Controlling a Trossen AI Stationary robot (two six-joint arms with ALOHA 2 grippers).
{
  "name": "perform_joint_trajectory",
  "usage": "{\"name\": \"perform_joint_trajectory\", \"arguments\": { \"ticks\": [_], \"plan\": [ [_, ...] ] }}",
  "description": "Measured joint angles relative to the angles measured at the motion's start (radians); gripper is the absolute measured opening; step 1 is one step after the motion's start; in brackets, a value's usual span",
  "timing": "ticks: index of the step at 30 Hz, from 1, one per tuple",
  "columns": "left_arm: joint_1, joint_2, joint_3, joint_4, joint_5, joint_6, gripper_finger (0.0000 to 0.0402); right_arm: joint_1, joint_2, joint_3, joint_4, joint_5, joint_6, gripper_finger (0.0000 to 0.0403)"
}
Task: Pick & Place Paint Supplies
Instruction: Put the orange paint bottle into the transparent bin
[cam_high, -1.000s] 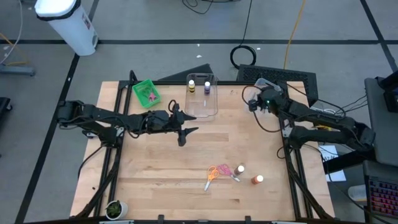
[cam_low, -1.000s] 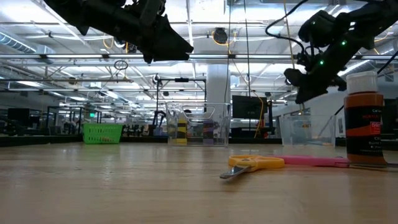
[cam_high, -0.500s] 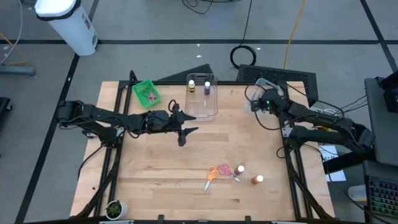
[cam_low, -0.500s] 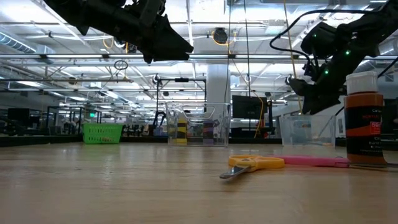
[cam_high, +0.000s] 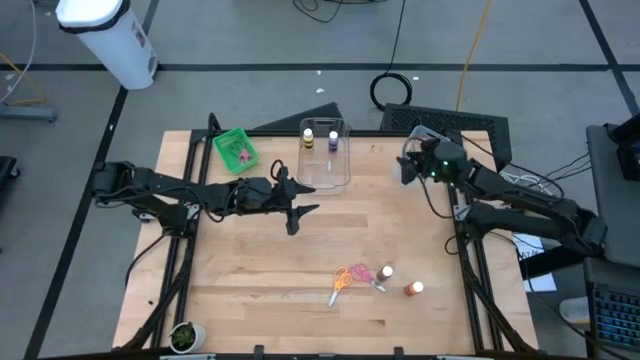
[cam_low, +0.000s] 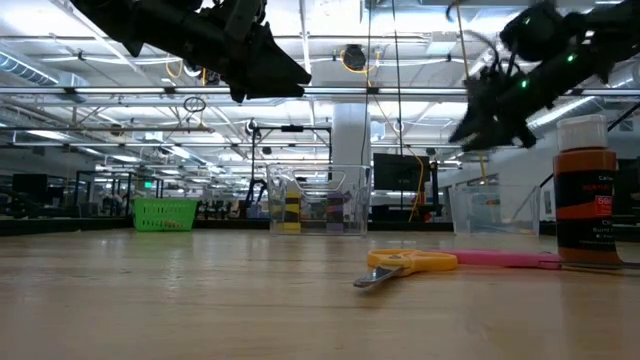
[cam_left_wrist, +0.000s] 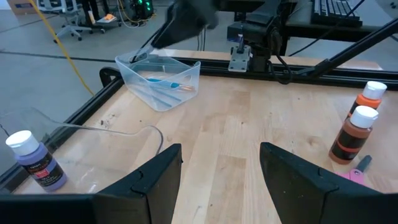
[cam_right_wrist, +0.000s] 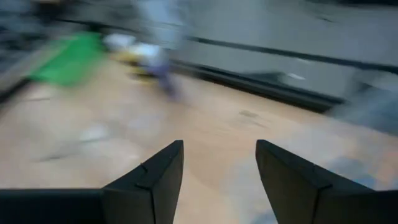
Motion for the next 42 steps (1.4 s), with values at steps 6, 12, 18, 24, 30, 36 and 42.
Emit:
{"name": "perform_joint_trajectory", "arguments": {
  "ticks": [6,12,18,24,30,36,42],
  "plan": [
    [-0.001,0.000,0.000,0.024,0.015,-0.050,0.0225,0.153,-0.101,0.000,0.154,-0.206,-0.073,0.0186],
    [-0.038,0.020,-0.001,0.078,0.129,-0.059,0.0225,0.357,-0.117,0.000,0.258,-0.227,-0.163,0.0183],
    [-0.064,0.018,-0.001,0.091,0.124,-0.042,0.0225,0.612,-0.091,0.000,0.528,-0.506,-0.238,0.0200],
    [-0.064,0.018,-0.001,0.076,0.124,-0.062,0.0225,0.997,-0.023,0.000,0.766,-0.496,-0.461,0.0204],
    [-0.064,0.018,-0.001,0.061,0.124,-0.083,0.0225,1.346,0.102,0.098,0.765,-0.182,-0.734,0.0214],
    [-0.064,0.018,-0.001,0.053,0.123,-0.084,0.0225,1.554,0.236,0.332,0.247,0.379,-0.734,0.0279],
    [-0.064,0.018,-0.001,0.049,0.123,-0.080,0.0225,1.616,0.296,0.494,-0.472,0.653,-0.094,0.0309]
  ]
}}
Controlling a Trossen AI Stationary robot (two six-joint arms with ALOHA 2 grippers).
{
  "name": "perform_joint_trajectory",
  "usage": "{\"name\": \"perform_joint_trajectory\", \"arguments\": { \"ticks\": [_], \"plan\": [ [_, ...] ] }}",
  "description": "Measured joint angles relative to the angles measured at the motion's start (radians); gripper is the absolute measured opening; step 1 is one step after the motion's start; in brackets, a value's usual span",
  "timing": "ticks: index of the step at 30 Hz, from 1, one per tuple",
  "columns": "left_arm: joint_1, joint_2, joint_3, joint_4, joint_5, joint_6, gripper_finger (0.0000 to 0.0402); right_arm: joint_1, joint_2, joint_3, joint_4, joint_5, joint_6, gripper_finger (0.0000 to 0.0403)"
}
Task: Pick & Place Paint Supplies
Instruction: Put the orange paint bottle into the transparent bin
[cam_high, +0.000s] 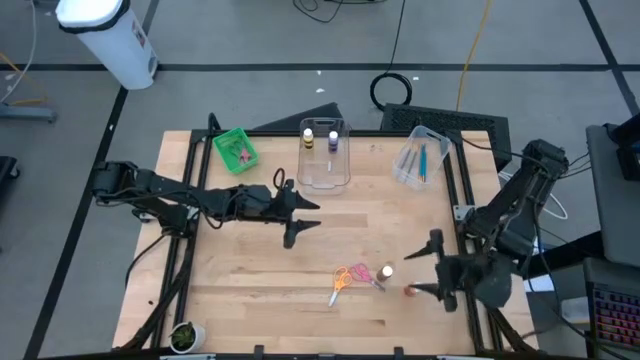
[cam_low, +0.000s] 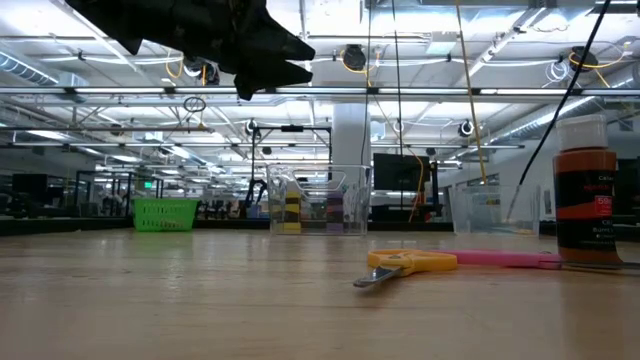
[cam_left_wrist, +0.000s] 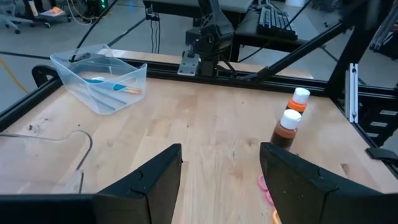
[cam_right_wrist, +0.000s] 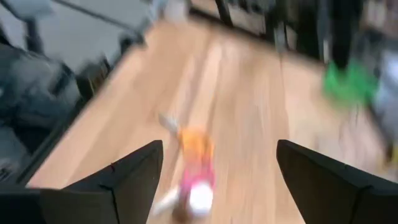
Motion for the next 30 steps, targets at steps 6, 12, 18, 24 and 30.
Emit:
{"name": "perform_joint_trajectory", "arguments": {
  "ticks": [6,12,18,24,30],
  "plan": [
    [0.000,0.000,0.000,-0.001,0.000,0.000,0.0225,0.023,0.002,-0.033,-0.307,-0.126,0.502,0.0299],
    [0.000,0.000,0.000,-0.007,0.000,-0.003,0.0225,0.023,0.003,-0.165,-0.283,-0.288,0.721,0.0272],
    [0.000,0.000,0.000,-0.016,0.000,-0.004,0.0225,0.025,0.005,-0.353,-0.066,-0.446,0.852,0.0248],
    [0.000,0.000,0.000,-0.022,-0.001,-0.004,0.0225,0.025,0.026,-0.542,0.291,-0.473,0.843,0.0226],
    [0.000,-0.001,0.000,-0.044,-0.034,-0.007,0.0225,0.025,0.058,-0.627,0.454,-0.470,0.745,0.0206]
  ]
}}
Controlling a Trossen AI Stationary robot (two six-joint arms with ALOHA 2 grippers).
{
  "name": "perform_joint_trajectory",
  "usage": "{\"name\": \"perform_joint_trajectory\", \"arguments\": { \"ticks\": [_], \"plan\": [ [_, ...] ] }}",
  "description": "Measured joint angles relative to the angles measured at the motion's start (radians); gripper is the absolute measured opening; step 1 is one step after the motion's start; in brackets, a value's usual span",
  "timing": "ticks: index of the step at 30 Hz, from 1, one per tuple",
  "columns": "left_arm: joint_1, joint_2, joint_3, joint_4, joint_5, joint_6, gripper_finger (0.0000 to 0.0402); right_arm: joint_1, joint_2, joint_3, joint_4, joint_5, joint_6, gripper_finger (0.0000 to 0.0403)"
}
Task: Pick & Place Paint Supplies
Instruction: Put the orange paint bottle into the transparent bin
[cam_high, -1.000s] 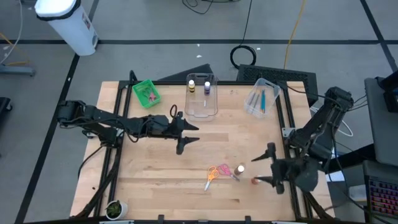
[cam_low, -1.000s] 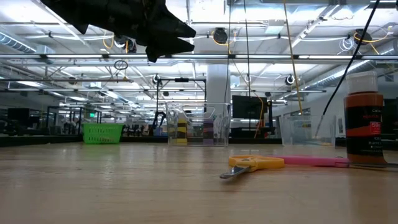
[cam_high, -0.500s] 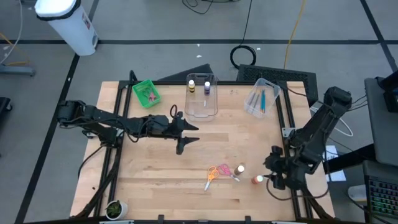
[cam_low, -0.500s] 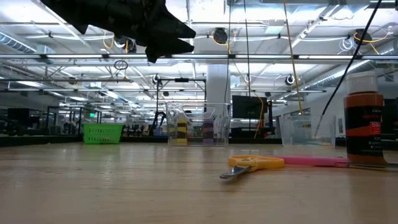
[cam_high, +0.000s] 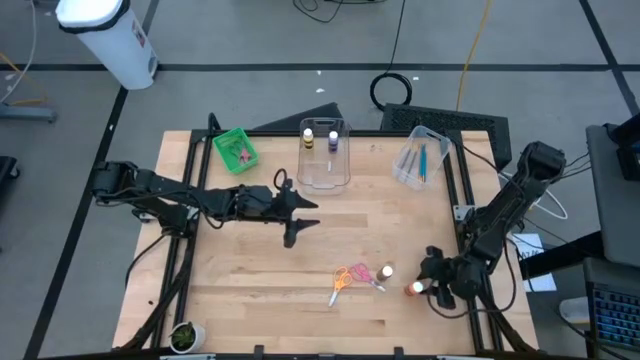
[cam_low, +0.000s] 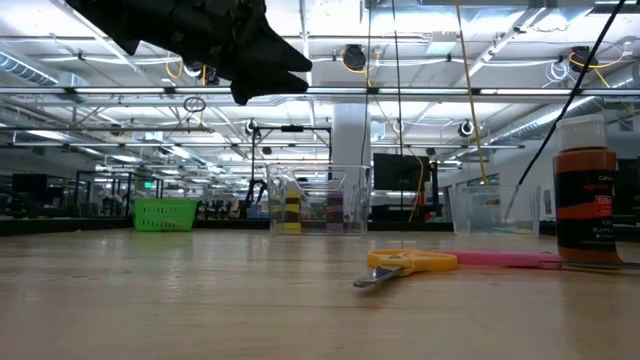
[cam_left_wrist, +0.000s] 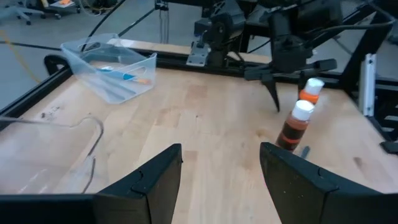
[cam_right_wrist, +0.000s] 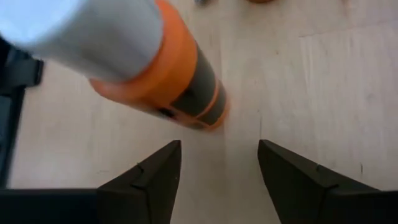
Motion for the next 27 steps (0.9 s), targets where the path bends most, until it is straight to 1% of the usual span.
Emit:
{"name": "perform_joint_trajectory", "arguments": {
  "ticks": [4,6,11,15,19,22,27],
  "plan": [
    [0.002,0.000,0.000,-0.017,-0.017,-0.012,0.0225,0.001,0.031,-0.031,0.077,0.030,-0.078,0.0199],
    [0.003,0.000,0.000,-0.016,-0.017,-0.031,0.0225,0.001,0.046,-0.054,0.146,0.053,-0.125,0.0199],
    [0.014,0.000,0.000,-0.016,-0.018,-0.062,0.0225,0.006,0.100,-0.152,0.434,0.097,-0.251,0.0211],
    [0.027,0.000,0.000,-0.015,-0.017,-0.082,0.0225,0.006,0.158,-0.239,0.656,0.133,-0.289,0.0231],
    [0.043,0.000,0.001,-0.014,-0.018,-0.112,0.0225,0.006,0.213,-0.299,0.842,0.131,-0.357,0.0248],
    [0.050,0.000,0.001,-0.015,-0.018,-0.125,0.0225,0.005,0.255,-0.301,0.904,0.135,-0.419,0.0253],
    [0.053,0.000,0.001,-0.015,-0.018,-0.123,0.0225,0.005,0.332,-0.257,0.926,0.149,-0.531,0.0250]
  ]
}}
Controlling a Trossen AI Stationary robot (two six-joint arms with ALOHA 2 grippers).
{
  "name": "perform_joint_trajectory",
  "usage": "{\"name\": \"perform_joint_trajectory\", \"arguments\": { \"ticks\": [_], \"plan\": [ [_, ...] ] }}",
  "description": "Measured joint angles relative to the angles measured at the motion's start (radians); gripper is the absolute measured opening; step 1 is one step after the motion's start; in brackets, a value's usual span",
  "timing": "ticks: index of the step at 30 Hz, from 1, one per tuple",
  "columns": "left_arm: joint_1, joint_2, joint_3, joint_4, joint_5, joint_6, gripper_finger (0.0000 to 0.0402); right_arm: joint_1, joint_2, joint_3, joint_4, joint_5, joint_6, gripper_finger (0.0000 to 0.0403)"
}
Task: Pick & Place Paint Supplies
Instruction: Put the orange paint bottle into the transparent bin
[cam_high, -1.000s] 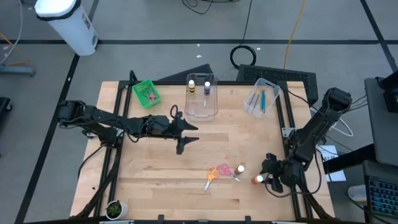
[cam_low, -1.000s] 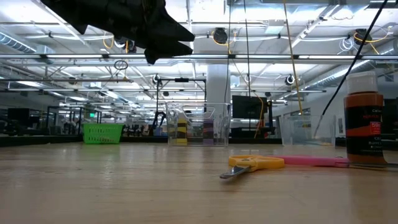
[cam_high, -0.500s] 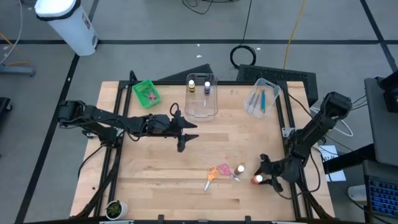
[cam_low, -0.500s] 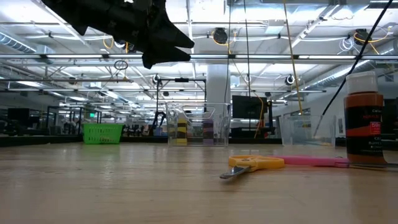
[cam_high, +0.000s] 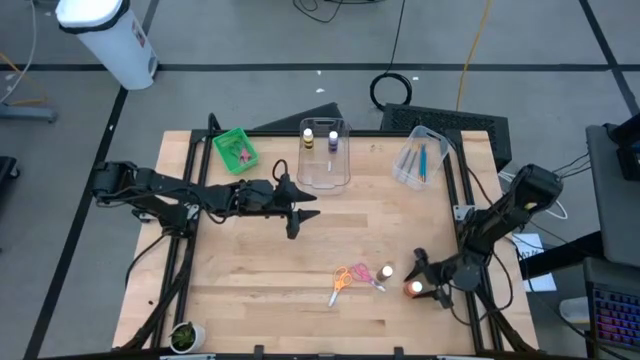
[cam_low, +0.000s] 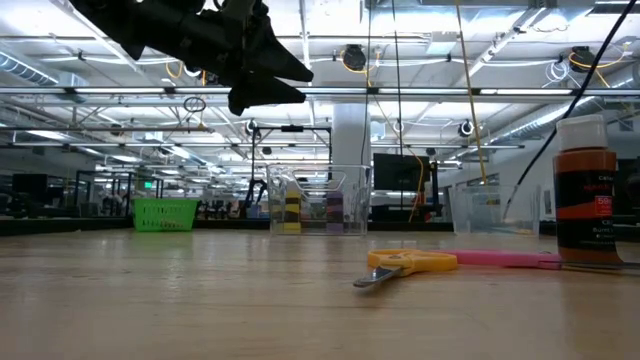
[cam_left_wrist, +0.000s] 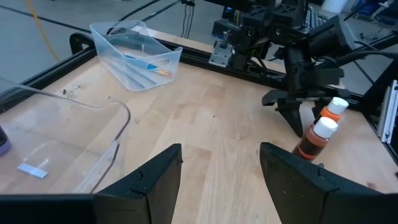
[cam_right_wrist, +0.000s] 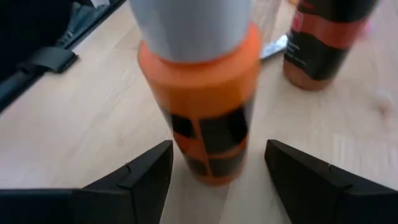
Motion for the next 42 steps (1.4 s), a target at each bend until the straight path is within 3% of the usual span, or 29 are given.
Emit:
{"name": "perform_joint_trajectory", "arguments": {
  "ticks": [7,18,25,31,37,42],
  "plan": [
    [0.001,0.000,0.000,0.000,0.000,0.004,0.0225,-0.001,0.051,0.013,0.099,0.011,-0.104,0.0219],
    [0.001,0.000,0.000,0.001,0.000,0.003,0.0225,-0.035,0.046,0.013,0.143,0.008,-0.210,0.0114],
    [0.001,0.000,0.000,0.002,-0.025,0.006,0.0225,-0.032,-0.192,0.013,0.189,0.006,-0.250,0.0104],
    [0.001,0.000,0.000,0.057,-0.053,0.050,0.0225,-0.054,-0.468,0.103,0.211,0.011,-0.603,0.0108],
    [0.003,0.000,0.000,0.136,-0.053,0.095,0.0225,-0.185,-0.623,0.278,0.120,0.100,-0.888,0.0106],
    [0.003,0.000,0.000,0.125,-0.053,0.088,0.0225,-0.450,-0.619,0.394,-0.071,0.111,-0.871,0.0104]
  ]
}}
